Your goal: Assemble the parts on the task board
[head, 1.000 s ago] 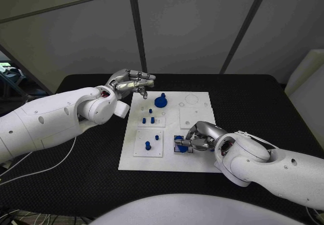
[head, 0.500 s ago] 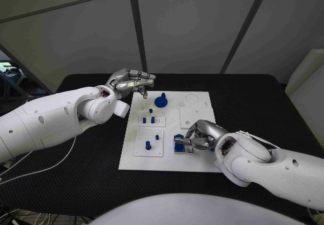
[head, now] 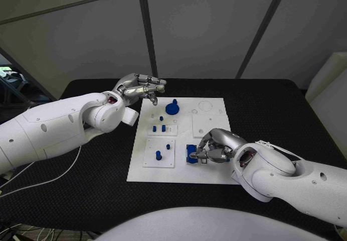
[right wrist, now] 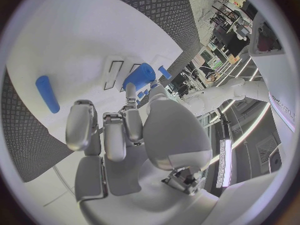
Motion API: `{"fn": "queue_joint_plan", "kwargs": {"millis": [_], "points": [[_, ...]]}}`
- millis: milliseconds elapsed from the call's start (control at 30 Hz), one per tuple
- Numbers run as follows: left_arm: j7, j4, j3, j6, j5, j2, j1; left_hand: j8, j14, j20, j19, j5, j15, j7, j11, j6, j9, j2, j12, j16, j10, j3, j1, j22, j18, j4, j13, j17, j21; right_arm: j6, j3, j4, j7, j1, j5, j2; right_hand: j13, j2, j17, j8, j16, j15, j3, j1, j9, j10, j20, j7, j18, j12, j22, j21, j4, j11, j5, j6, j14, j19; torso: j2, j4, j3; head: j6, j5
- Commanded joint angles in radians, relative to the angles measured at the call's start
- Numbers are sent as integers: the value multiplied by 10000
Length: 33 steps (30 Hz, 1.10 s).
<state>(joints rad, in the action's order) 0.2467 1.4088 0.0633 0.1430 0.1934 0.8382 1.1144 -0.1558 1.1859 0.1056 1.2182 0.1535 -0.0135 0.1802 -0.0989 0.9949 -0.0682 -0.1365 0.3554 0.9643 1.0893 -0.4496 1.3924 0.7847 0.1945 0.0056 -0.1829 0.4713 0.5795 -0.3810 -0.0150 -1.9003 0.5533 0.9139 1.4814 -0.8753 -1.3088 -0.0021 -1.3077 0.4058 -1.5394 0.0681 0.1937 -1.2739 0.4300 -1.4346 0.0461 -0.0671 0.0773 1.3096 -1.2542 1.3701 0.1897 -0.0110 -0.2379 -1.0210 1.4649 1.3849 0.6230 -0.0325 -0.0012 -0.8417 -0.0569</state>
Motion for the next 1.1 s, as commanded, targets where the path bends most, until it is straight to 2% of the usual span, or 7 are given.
{"fn": "queue_joint_plan", "kwargs": {"millis": [33, 133, 400, 833, 900, 1000, 1100], "points": [[32, 2, 6, -82, -41, -5, 14, -36, -42, 18, -65, -45, -16, 15, -3, -75, -6, 39, 41, 39, -99, 60, -28, -12, -125, 8, -13, -12, -66, 151, 0, -29, -220, 10, 138, -22, -542, 41, -2053, 65, -43, 47, 2, -62, 20, -96, -51, 62, -69, 63, -21, 8, -56, -9, 41, -16, 939, 20, 5, 2, -6, 2, 1], [30, 1, 6, -82, -41, -13, 14, -36, -42, 18, -65, -45, -16, 15, -3, -75, -6, 39, 41, 39, -99, 60, -28, -12, -125, 8, -13, -12, -66, 177, -1, 24, -196, 10, 147, -6, -550, 70, -2056, 74, -44, 49, 2, -59, 31, -102, -52, 67, -71, 71, -33, 15, -43, -12, 30, -28, 939, 27, 7, 7, -14, -6, 4], [25, 7, 5, -70, -41, -4, 14, -39, -42, 19, -65, -45, -16, 15, -3, -77, -6, 43, 46, 40, -102, 60, -30, -13, -125, 10, -14, -14, -67, 204, -2, 221, -80, 11, 210, 98, -565, 165, -2057, 104, -45, 61, -19, -135, 66, -115, -60, 93, -72, 81, -40, 18, -48, -32, -16, -59, 940, 31, 13, 24, -6, -7, -4], [19, -4, 5, -78, -41, -21, 14, -44, -43, 21, -65, -44, -17, 16, -5, -79, -7, 49, 55, 43, -108, 62, -38, -14, -125, 17, -16, -17, -68, -27, -6, 656, -145, 13, 295, 433, -608, 392, -2058, 149, -44, 89, -25, -185, 136, -146, -84, 135, -74, 112, -59, 25, 29, -67, -141, -91, 940, 41, 5, 5, -5, -14, -3], [20, -7, 5, -82, -41, -31, 14, -44, -43, 21, -65, -44, -17, 16, -5, -79, -7, 49, 55, 43, -108, 62, -38, -14, -125, 17, -16, -17, -68, 15, -6, 717, -186, 13, 320, 501, -616, 387, -2067, 168, -48, 108, -43, -349, 165, -154, -98, 156, -73, 115, -58, 22, -61, -87, -40, -98, 942, 39, 5, 16, -5, -19, 10], [17, -7, 5, -81, -41, -33, 14, -44, -43, 21, -65, -44, -17, 16, -5, -79, -7, 49, 55, 43, -108, 62, -38, -14, -125, 17, -16, -17, -68, 111, -6, 771, -246, 14, 339, 553, -638, 432, -2082, 201, -54, 139, -156, -759, 221, -169, -131, 183, -73, 122, -61, 18, -292, -116, 726, -109, 944, 36, 4, 20, -8, -23, 2], [16, -8, 5, -76, -41, -25, 14, -44, -43, 21, -65, -44, -17, 16, -5, -79, -7, 49, 55, 43, -108, 62, -38, -14, -125, 17, -16, -17, -68, 167, -7, 791, -299, 14, 349, 568, -652, 441, -2088, 208, -56, 143, -194, -881, 240, -180, -138, 191, -73, 131, -61, 14, -365, -123, 902, -115, 945, 34, 2, 17, -10, -16, -3]]}}
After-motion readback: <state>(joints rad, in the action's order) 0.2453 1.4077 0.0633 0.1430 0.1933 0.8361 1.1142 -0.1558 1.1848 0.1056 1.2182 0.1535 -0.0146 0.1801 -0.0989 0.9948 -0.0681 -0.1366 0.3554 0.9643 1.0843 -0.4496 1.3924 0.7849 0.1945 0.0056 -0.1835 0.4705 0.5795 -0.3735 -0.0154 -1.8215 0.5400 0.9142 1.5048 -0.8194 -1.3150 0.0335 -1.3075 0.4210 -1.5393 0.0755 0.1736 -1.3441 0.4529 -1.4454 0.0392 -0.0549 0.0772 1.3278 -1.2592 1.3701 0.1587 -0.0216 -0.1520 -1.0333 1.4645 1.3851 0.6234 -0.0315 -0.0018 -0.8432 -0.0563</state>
